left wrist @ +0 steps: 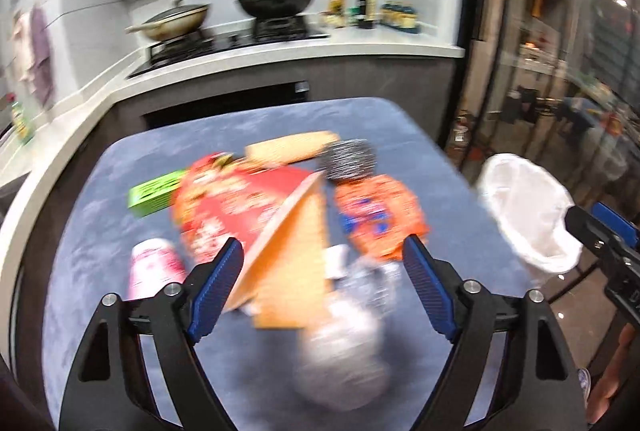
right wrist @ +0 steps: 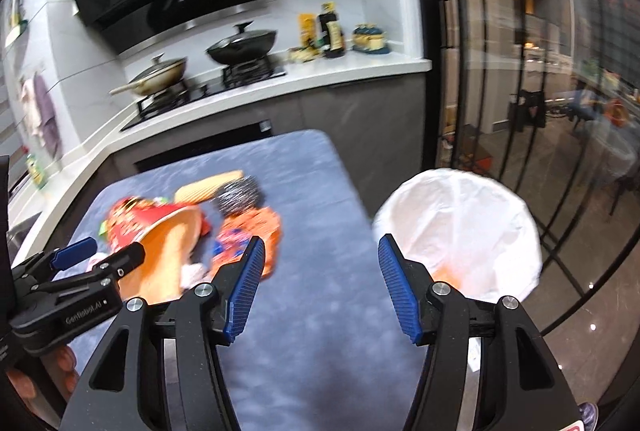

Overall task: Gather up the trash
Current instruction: 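Move both tools back toward the trash pile on the table, then grasp the pink paper cup with the left tool while the right grasps clear plastic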

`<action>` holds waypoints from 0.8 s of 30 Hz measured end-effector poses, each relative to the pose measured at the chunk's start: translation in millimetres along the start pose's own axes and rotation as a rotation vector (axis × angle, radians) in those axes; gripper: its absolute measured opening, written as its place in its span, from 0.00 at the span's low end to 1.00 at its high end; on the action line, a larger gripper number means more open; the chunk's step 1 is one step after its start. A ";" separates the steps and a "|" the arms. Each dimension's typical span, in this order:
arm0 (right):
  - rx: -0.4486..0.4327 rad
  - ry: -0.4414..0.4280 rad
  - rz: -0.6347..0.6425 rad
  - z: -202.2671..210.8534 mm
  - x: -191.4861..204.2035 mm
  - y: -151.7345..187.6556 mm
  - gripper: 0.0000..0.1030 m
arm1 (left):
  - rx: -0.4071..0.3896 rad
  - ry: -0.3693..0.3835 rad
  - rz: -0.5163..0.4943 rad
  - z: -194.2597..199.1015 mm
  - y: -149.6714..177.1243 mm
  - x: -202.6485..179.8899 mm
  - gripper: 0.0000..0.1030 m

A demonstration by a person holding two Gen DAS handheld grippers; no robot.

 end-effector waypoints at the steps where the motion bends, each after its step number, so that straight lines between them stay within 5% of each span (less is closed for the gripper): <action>1: 0.014 -0.010 0.007 -0.9 7.2 6.6 0.56 | 0.008 -0.016 0.015 1.1 6.7 11.5 0.78; 13: 0.162 -0.077 0.083 -25.1 80.7 79.1 0.60 | 0.079 -0.142 0.175 7.0 72.6 112.9 0.85; 24: 0.252 -0.082 0.133 -61.3 121.6 124.2 0.65 | 0.125 -0.129 0.257 -6.2 105.9 144.9 0.88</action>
Point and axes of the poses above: each gripper's, at about its wrist camera, not at the fingertips, and z roughly against the way its jaws point, x to its left, y to its underside, the point moved 9 cm from there along -z, roughly the way its jaws point, and after that the axes turned 14 degrees about -z, right-handed, at the moved point
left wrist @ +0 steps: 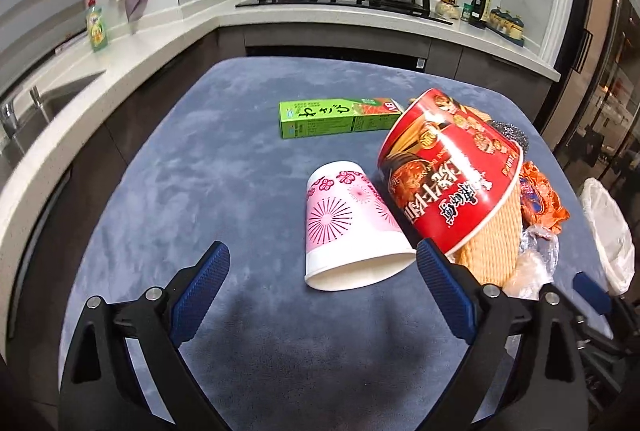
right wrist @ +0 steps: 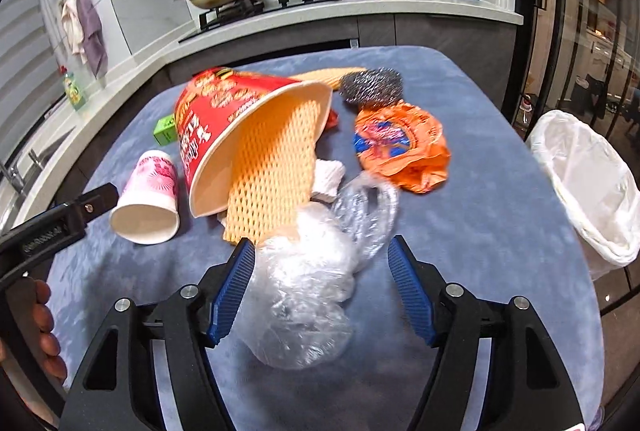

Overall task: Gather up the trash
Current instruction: 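Grasp the pink paper cup with the left tool while the right grasps clear plastic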

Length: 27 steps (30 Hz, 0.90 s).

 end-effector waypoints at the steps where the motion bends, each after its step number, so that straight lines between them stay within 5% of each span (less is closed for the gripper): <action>1: 0.003 0.003 0.002 -3.4 1.0 0.2 0.65 | 0.001 0.006 0.008 -1.1 0.0 -0.2 0.88; 22: 0.074 0.010 -0.039 -42.4 -0.3 14.6 0.68 | 0.085 0.061 0.051 -60.0 3.3 -8.6 0.89; 27: 0.081 -0.016 -0.018 -39.8 4.1 15.6 0.49 | 0.088 0.123 0.048 -61.9 4.0 -14.0 0.63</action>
Point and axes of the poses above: each gripper's, at about its wrist camera, not at the fingertips, and z roughly against the way its jaws point, x to its left, y to its underside, the point moved 9 cm from there along -z, roughly the way its jaws point, and after that the axes turned 14 degrees about -z, right-handed, at the moved point
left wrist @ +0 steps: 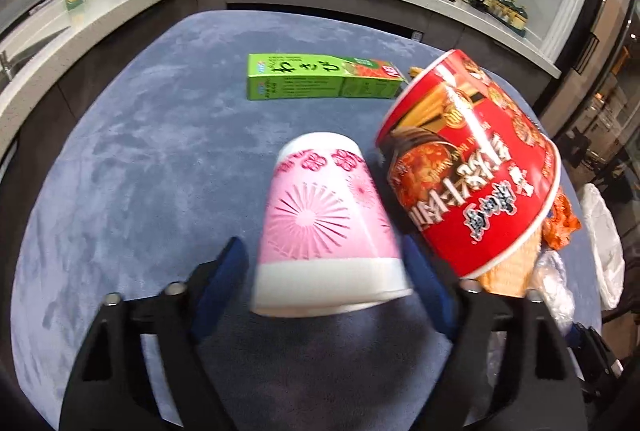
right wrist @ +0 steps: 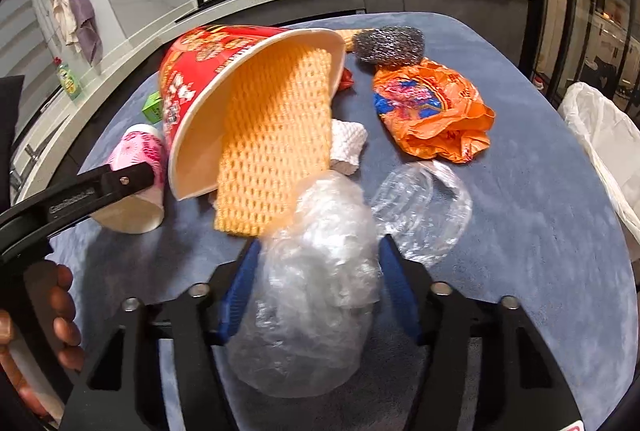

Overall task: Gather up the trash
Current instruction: 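Grasp the pink paper cup with the left tool while the right grasps clear plastic, then carry the pink cup and clear plastic bag with both tools to the bin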

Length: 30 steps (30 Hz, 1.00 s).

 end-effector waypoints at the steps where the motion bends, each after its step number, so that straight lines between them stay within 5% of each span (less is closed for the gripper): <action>1: -0.002 -0.002 0.008 1.1 1.8 0.3 0.46 | 0.001 0.006 -0.006 0.5 -0.2 -1.5 0.63; 8: -0.018 -0.013 0.017 13.1 3.6 1.3 0.38 | -0.026 -0.006 -0.026 14.1 -0.1 -6.1 0.60; 17: -0.089 -0.024 -0.029 47.6 -14.3 -16.0 0.37 | -0.100 -0.037 -0.047 55.0 -10.3 -8.5 0.57; 30: -0.192 -0.023 -0.101 98.6 -51.5 -41.0 0.37 | -0.186 0.015 -0.135 101.3 -21.5 -53.4 0.50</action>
Point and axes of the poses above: each gripper's, at about its wrist camera, not at the fingertips, and z roughly against the way its jaws point, x to its left, y to its underside, the point moved 9 cm from there along -z, roughly the way its jaws point, and after that the axes turned 14 degrees about -z, right-handed, at the moved point
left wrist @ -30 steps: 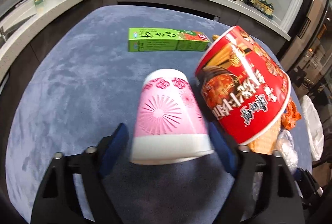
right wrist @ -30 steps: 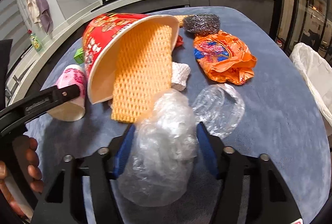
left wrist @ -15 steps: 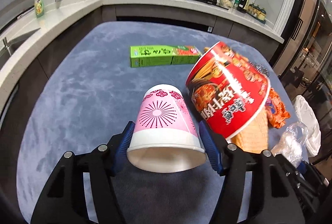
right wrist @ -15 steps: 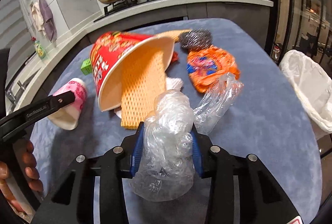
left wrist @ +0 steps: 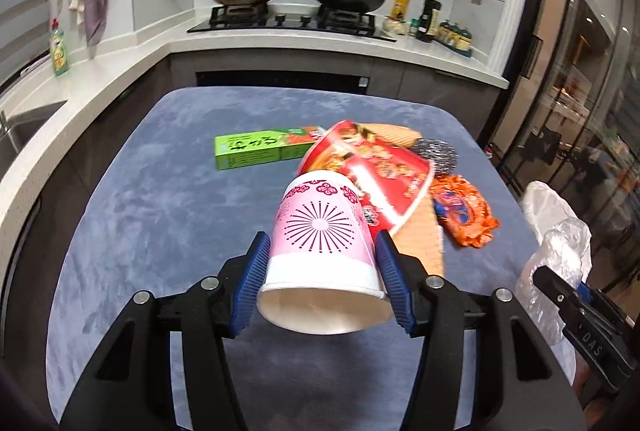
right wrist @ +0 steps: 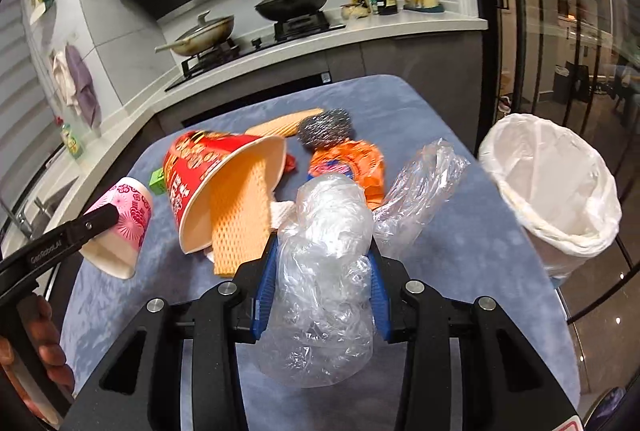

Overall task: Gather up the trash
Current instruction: 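Carry the pink cup and clear plastic bag with both tools to the bin, then open both tools to drop the cup and plastic into the bin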

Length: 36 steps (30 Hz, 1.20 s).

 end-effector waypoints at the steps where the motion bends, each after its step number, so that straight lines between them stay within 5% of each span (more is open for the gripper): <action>1: -0.006 0.003 -0.003 3.0 -2.8 -1.0 0.37 | -0.006 0.006 -0.009 2.7 -1.7 -5.2 0.50; 11: -0.078 0.041 -0.080 25.9 -48.4 -24.2 0.37 | -0.059 0.087 -0.119 19.4 -24.9 -69.9 0.50; 21: -0.177 0.124 -0.151 51.6 -116.4 -62.5 0.37 | -0.107 0.248 -0.263 14.8 -60.7 -180.7 0.50; 36: -0.252 0.213 -0.211 51.3 -215.2 -128.2 0.38 | -0.098 0.462 -0.411 -33.5 -95.2 -337.2 0.51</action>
Point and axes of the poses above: each gripper's, at about its wrist camera, not at the fingertips, and z roughly against the way its jaws point, x to its left, y to its underside, the point moved 9 cm from there along -z, roughly the way its jaws point, and after that the axes turned 14 degrees about -z, right-handed, at the moved point
